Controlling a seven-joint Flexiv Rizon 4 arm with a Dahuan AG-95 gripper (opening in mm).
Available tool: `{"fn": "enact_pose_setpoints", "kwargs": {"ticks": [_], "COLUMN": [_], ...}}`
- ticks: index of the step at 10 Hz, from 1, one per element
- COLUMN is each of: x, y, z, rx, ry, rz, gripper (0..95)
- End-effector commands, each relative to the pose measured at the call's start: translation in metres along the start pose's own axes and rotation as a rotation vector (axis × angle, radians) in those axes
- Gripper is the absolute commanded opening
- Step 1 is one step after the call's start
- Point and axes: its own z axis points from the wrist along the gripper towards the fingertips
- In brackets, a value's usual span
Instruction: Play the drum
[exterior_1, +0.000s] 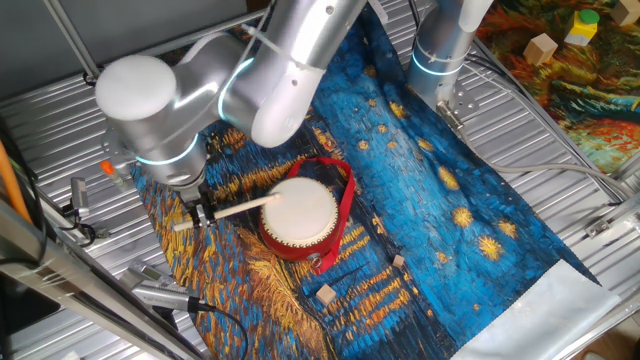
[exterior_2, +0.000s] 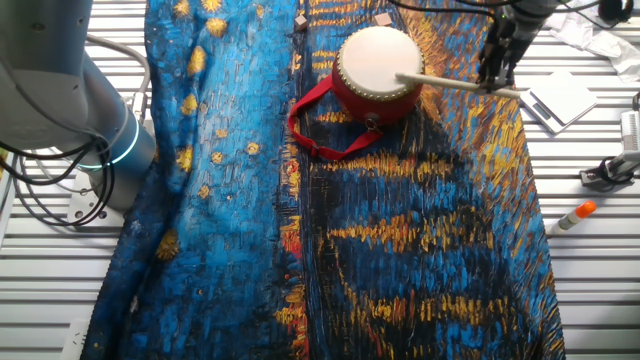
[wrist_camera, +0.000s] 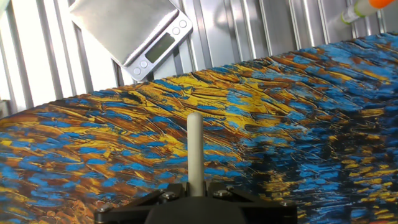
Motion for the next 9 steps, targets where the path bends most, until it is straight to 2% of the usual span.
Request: {"fn": "enact_pose_setpoints", "kwargs": {"ticks": [1,3,6,9], "x": [0.002,0.005,0.006,0.004], "y": [-0.004,-0.01,-0.01,-0.006], "z": [-0.009,-0.022,-0.023,-0.019], "rx": [-0.005,-0.004,-0.004,-0.001], "ry": [0.008,0.017,0.016,0.016], "rz": [-0.009,-0.023,-0.012,0.004], "gripper": [0.0,0.0,0.0,0.0]}}
